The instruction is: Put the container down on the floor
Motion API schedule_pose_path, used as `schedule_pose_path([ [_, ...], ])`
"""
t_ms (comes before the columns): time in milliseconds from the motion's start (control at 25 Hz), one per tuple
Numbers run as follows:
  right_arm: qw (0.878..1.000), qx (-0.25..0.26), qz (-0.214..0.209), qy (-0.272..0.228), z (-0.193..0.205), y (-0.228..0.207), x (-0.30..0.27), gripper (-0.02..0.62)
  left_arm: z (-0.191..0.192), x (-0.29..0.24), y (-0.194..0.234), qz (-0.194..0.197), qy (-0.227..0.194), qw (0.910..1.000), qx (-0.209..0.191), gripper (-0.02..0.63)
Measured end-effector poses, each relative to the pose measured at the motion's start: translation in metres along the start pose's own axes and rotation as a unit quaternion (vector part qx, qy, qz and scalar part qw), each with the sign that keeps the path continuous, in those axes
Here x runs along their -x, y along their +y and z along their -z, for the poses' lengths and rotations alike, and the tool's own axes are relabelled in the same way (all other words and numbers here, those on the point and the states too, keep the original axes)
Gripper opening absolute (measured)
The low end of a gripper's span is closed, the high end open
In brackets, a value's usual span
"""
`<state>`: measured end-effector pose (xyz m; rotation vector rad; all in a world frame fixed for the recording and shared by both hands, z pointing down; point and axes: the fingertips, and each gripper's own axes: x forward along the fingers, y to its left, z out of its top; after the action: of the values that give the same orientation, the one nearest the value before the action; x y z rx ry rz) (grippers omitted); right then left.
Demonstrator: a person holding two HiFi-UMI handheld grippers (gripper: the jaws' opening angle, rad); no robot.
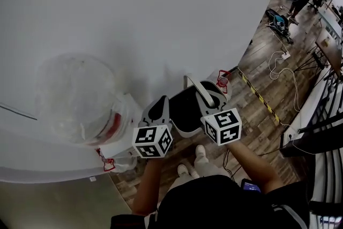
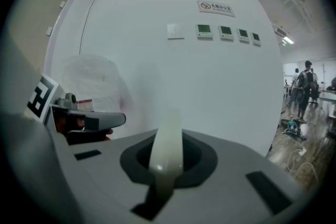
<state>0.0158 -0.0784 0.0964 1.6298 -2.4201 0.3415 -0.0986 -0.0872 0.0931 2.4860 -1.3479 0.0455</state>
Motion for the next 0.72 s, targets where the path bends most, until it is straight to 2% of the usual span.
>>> schedule_pose_path([
  [280,0.999,0.006,-0.022,0.031,0.037,-0.013,-0.019,0.029,0.049,-0.017,0.000,-0.020,0.026,0.9994,0.014,0.016],
  [720,0.996,0.015,-0.041,0.079,0.074,-0.018,-0.070,0.029,0.089,-0.044,0.032,-0.036,0.050,0.9966,0.054,0.017],
])
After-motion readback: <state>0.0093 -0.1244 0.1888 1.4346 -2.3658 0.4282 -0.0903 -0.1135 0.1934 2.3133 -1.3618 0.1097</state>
